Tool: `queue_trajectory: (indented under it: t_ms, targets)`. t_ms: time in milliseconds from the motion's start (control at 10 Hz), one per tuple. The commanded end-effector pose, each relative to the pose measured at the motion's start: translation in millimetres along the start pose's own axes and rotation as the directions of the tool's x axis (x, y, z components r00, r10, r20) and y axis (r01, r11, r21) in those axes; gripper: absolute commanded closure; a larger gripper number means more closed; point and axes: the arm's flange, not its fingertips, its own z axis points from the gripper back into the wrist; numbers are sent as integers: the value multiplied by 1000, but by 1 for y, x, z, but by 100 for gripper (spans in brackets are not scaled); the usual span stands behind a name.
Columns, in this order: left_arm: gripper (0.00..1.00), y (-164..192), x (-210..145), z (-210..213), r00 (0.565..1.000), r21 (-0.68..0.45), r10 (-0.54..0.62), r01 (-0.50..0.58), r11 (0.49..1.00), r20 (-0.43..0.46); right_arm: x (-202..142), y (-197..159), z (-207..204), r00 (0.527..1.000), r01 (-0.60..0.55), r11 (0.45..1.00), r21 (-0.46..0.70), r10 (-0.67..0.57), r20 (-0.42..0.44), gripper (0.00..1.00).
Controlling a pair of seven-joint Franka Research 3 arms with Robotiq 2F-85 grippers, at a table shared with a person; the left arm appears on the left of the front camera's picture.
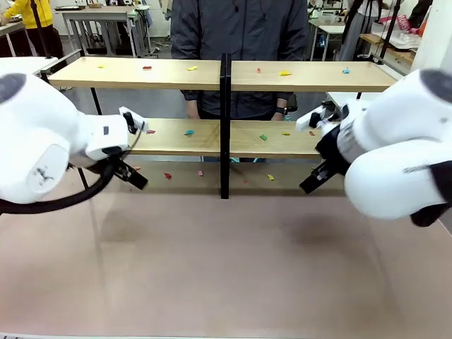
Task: Clean the shelves.
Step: Pick up the Duster when the human hands it over.
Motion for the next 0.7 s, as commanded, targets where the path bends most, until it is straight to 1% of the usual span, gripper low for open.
queue_trajectory:
  t_ms: [0, 100, 200, 300, 500, 600]
  targets:
    - [0, 18, -51, 113, 996, -16, -75, 76, 997, 55, -14, -34, 107, 995, -84, 994, 69, 81, 51, 0]
    - [0, 29, -66, 154, 982, -94, -145, 157, 983, 121, -20, -50, 150, 990, -114, 988, 99, 106, 90, 0]
    - [0, 42, -79, 188, 958, -131, -152, 188, 974, 245, -26, -67, 187, 977, -131, 985, 116, 109, 182, 0]
    - [0, 54, -96, 219, 920, -162, -193, 259, 952, 342, -33, -80, 217, 978, -100, 991, 85, 82, 191, 0]
    - [0, 78, -128, 259, 879, -139, -175, 261, 955, 444, -47, -96, 258, 969, -102, 992, 68, 84, 234, 0]
    - [0, 83, -138, 268, 832, -110, -165, 260, 959, 529, -51, -101, 268, 963, -92, 993, 69, 71, 262, 0]
